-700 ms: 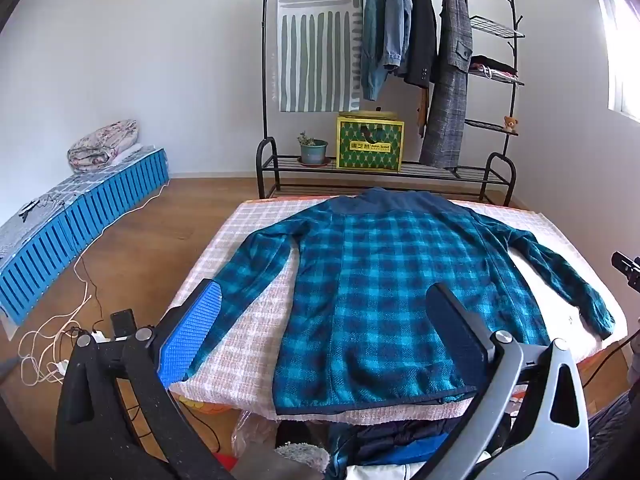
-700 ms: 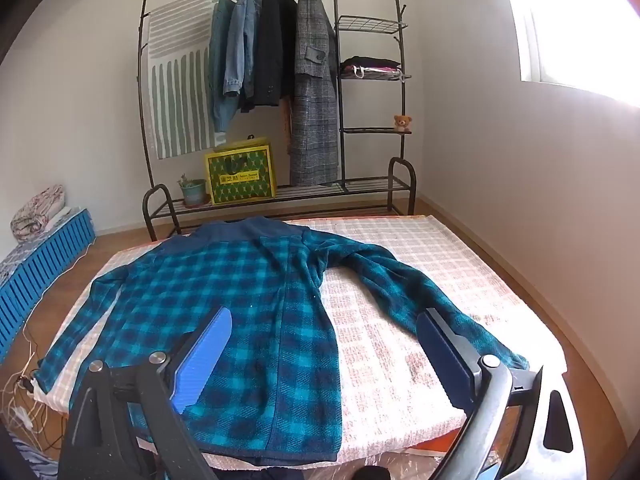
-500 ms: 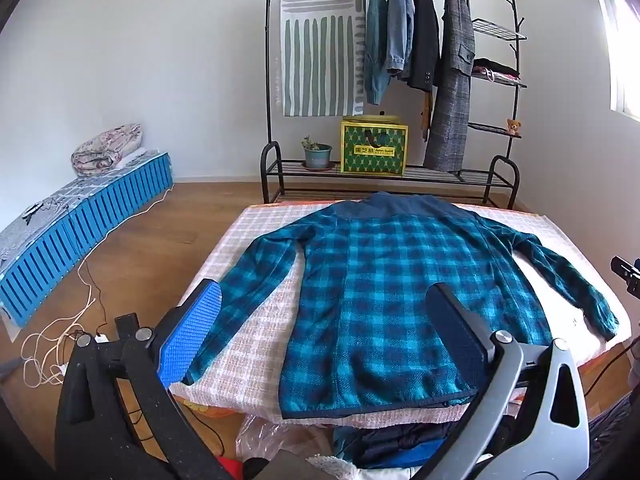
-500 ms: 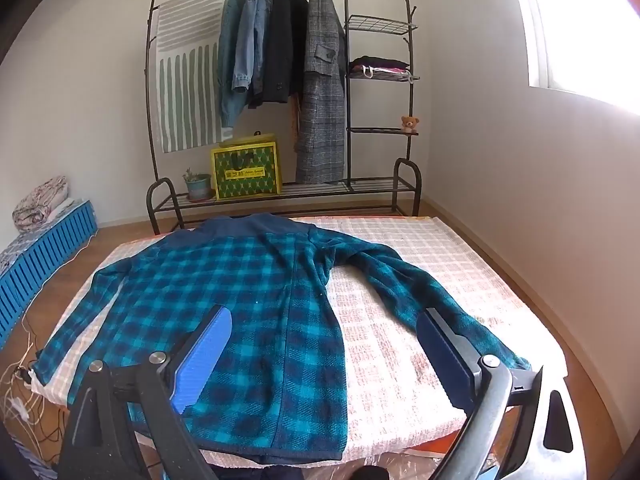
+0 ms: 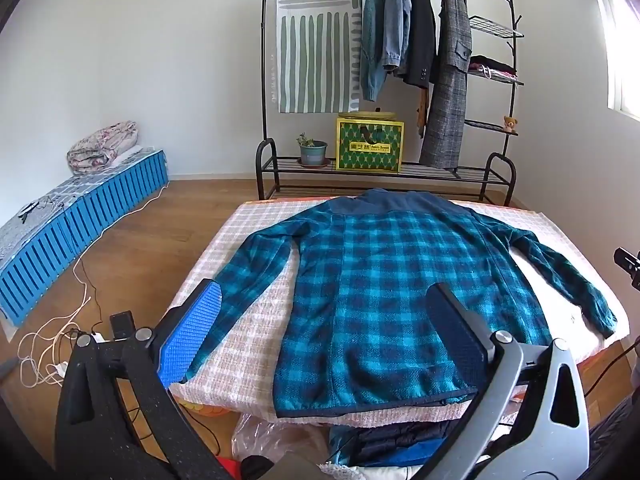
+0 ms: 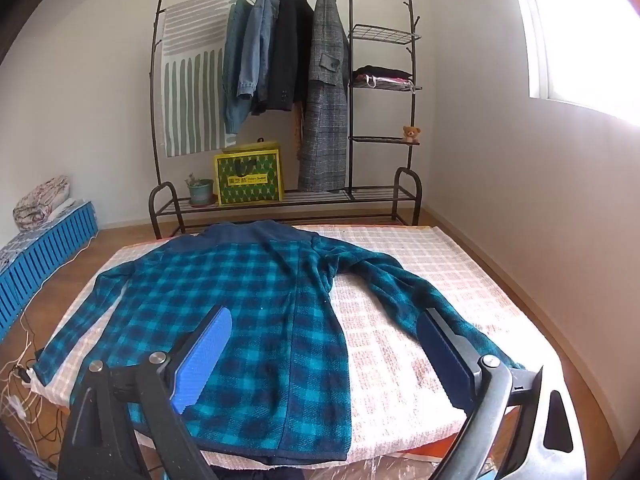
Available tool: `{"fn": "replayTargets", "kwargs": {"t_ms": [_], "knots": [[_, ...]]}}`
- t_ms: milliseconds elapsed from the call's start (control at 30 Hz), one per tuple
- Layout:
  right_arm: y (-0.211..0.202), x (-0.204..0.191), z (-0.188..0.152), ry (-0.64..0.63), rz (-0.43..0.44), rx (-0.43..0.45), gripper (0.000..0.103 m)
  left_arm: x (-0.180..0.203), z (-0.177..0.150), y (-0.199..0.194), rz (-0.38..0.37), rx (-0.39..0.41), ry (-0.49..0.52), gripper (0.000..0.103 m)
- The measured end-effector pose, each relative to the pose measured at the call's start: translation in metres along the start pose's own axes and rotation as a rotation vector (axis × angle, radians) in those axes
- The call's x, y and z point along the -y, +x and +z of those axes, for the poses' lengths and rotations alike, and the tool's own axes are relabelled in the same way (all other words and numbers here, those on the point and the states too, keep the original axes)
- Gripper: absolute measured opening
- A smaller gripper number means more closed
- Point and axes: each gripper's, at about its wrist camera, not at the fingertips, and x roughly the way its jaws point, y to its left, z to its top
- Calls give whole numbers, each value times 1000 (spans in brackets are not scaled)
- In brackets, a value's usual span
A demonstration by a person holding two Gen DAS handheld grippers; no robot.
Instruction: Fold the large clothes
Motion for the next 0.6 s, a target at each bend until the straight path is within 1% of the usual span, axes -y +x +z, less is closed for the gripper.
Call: {"fn": "replayTargets", "kwargs": {"t_ms": [133,600], "knots": [[6,5,0,6,-4,-13,95,1,-1,2,5,-2,2,103],[12,5,-1,6,2,-14,95,2,1,8,10,-1,1,103]]}}
